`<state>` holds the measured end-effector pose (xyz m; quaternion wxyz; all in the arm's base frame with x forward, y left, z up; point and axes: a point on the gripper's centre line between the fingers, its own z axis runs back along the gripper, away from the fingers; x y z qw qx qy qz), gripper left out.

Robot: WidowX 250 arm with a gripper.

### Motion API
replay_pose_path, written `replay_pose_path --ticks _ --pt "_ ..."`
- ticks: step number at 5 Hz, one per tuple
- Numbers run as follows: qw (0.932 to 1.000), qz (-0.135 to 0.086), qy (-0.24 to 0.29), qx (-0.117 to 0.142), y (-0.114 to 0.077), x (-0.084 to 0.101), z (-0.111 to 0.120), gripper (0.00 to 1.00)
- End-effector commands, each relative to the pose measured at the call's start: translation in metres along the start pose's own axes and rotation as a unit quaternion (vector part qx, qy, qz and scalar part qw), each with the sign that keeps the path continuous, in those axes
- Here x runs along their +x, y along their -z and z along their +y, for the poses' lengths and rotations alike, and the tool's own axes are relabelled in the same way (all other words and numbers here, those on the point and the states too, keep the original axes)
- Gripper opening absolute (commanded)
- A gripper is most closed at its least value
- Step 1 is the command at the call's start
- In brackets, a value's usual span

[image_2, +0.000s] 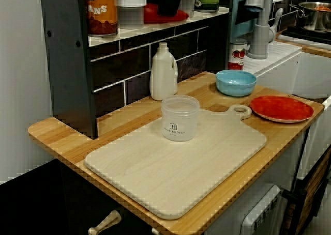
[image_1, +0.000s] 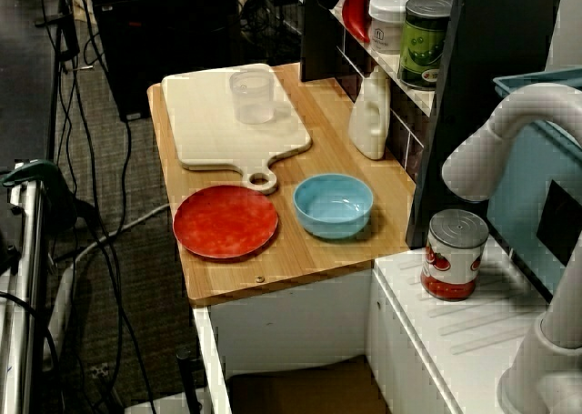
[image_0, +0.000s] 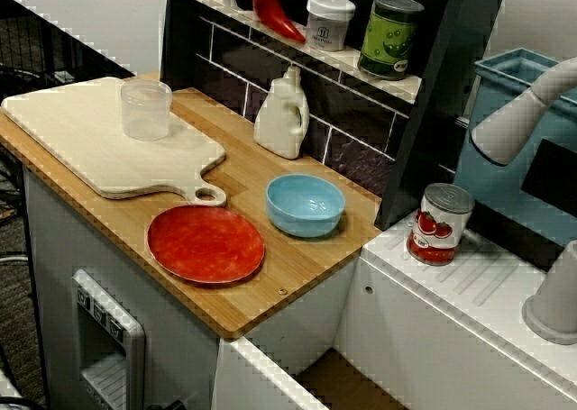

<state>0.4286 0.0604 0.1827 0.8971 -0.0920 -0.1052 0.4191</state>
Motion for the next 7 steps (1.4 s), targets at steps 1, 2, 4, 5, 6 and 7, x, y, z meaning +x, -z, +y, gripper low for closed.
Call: replay_pose_path --ticks 1,2,4,5,6,7 --pt "0.9995 -0.025 -0.001 -0.018 -0.018 0.004 -0.003 1.0" --pt "0.9995 -0.025 0.001 -0.017 -0.016 0.001 -0.005 1.0" --pt "0.9992 -0.036 0.006 -0.014 -0.012 -0.005 -0.008 1.0" --pt "0.9992 -0.037 0.008 -0.009 -0.007 -0.006 -0.006 1.0" --pt "0.9992 -0.039 0.01 -0.005 -0.004 -0.007 -0.006 1.0" --pt "0.9992 -0.037 0.011 -0.007 -0.001 -0.009 -0.004 0.0"
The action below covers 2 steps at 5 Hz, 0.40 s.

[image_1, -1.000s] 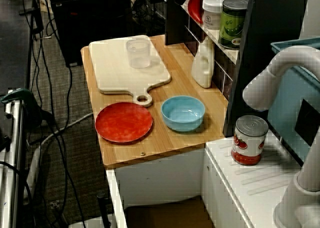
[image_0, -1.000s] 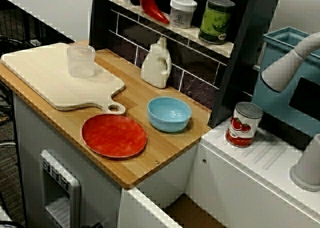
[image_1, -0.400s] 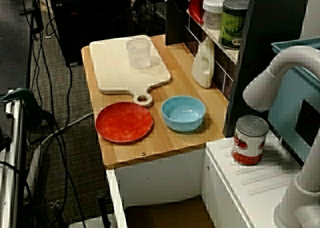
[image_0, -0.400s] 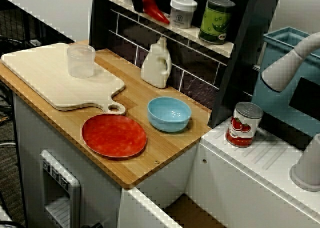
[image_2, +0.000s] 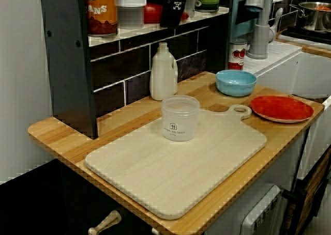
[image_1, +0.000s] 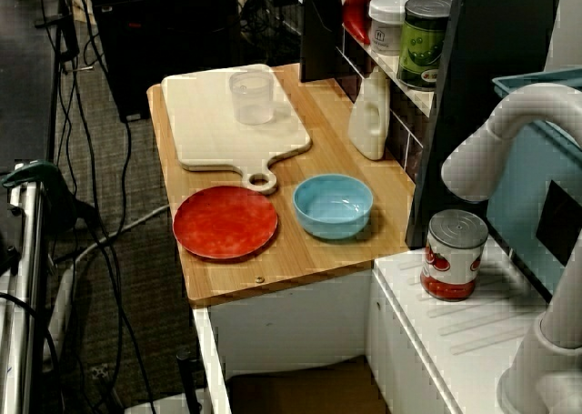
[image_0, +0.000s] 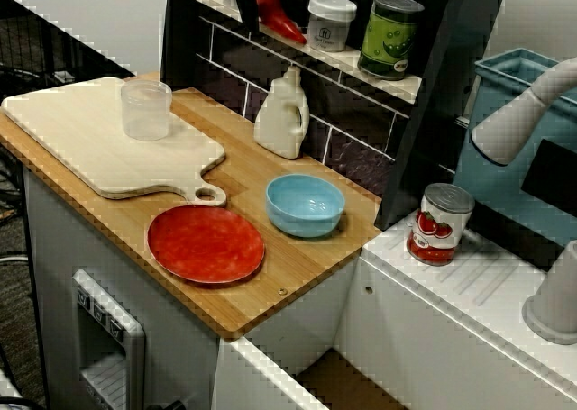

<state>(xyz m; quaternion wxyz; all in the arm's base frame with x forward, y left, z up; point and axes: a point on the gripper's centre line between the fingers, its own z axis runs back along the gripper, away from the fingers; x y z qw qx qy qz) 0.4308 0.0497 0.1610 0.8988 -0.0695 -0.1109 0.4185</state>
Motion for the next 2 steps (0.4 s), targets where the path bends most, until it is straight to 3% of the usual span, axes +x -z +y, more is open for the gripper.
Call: replay_pose_path --ticks 1,2 --pt "0.9994 -0.022 0.008 -0.025 -0.0255 -0.0015 0.002 0.0" --pt "0.9993 -0.021 0.008 -0.029 -0.0317 -0.0039 0.0074 0.0"
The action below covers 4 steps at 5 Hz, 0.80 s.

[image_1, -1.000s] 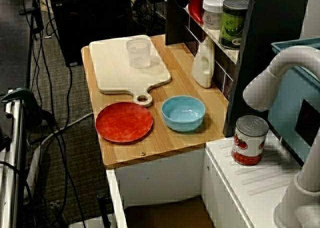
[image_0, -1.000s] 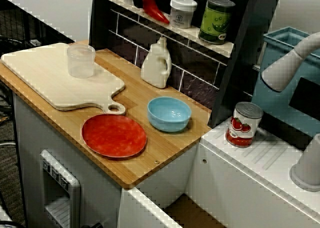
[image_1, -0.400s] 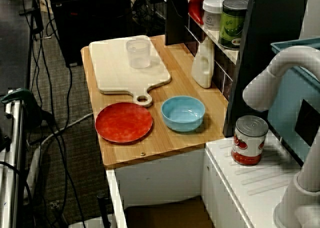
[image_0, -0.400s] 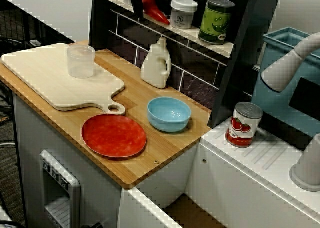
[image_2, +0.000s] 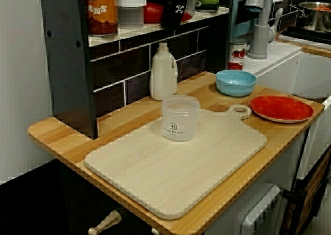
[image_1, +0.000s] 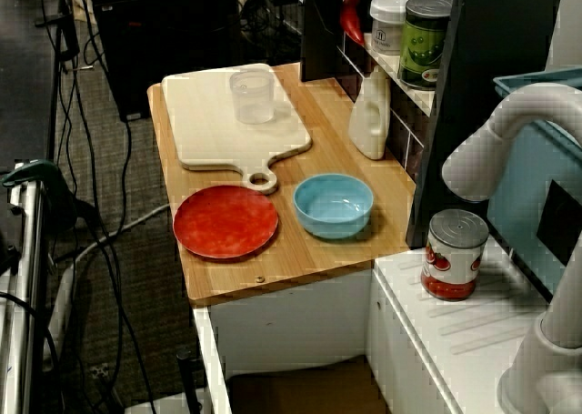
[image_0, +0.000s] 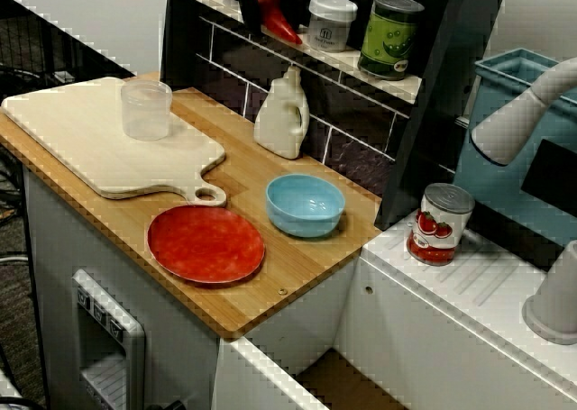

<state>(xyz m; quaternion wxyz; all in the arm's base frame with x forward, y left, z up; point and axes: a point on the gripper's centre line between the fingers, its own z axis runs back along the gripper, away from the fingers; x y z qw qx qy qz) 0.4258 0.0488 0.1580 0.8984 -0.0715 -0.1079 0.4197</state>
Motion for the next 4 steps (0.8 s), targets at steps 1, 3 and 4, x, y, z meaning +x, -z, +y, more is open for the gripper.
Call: replay_pose_path --ticks 1,3,4 --pt "0.9991 -0.005 0.02 -0.037 -0.041 -0.004 0.018 0.0" --pt "0.9969 0.013 0.055 -0.054 -0.067 -0.034 0.057 0.0" --pt "0.9946 0.008 0.081 -0.064 -0.081 -0.051 0.066 0.0"
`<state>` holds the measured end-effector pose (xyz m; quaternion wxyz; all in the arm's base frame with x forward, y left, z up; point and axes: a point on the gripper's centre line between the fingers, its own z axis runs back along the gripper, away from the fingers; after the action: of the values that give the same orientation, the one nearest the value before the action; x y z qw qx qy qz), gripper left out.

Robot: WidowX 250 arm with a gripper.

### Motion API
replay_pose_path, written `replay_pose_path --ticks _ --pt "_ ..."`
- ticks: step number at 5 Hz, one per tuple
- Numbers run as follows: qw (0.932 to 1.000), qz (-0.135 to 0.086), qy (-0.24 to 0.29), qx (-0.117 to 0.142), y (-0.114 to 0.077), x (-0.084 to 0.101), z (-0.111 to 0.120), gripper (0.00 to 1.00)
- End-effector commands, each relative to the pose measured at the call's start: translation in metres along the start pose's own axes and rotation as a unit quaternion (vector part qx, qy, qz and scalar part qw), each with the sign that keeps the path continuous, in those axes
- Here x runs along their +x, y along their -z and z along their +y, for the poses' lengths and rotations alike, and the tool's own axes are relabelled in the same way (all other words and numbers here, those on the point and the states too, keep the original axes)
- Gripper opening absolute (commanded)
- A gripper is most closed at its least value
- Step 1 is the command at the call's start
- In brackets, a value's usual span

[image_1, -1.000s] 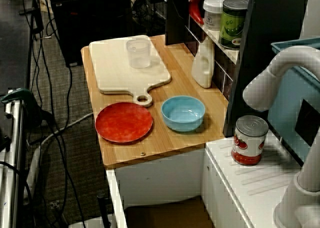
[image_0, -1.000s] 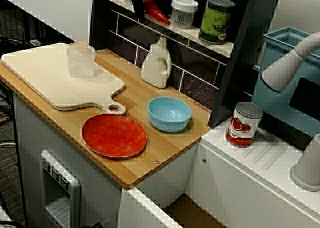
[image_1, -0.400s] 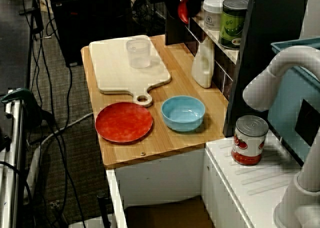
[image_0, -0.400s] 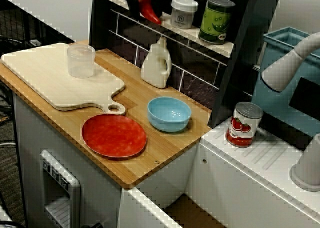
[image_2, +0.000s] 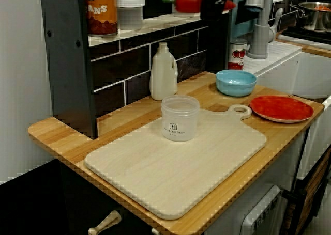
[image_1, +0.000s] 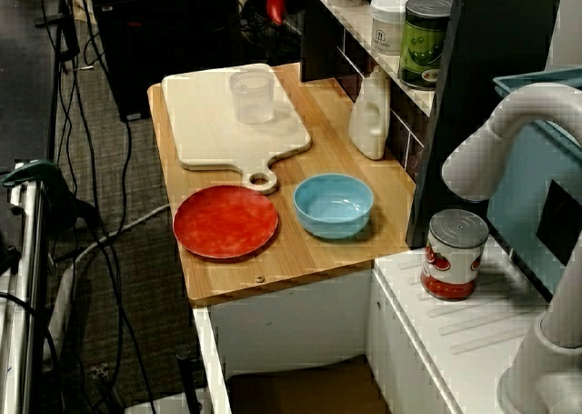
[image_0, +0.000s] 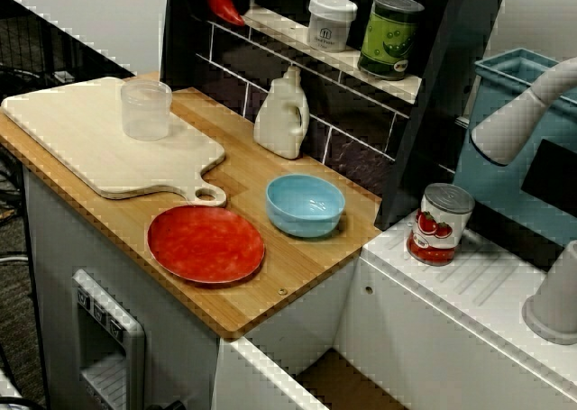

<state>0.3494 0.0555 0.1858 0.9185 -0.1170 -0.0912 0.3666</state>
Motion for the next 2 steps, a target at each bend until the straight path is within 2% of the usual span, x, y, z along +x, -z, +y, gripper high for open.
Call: replay_pose_path --ticks 1,2 --pt "0.9968 -0.032 0.07 -0.021 -0.036 -0.04 0.011 0.0" --pt "0.9927 -0.033 0.116 -0.011 -0.034 -0.063 0.01 0.0"
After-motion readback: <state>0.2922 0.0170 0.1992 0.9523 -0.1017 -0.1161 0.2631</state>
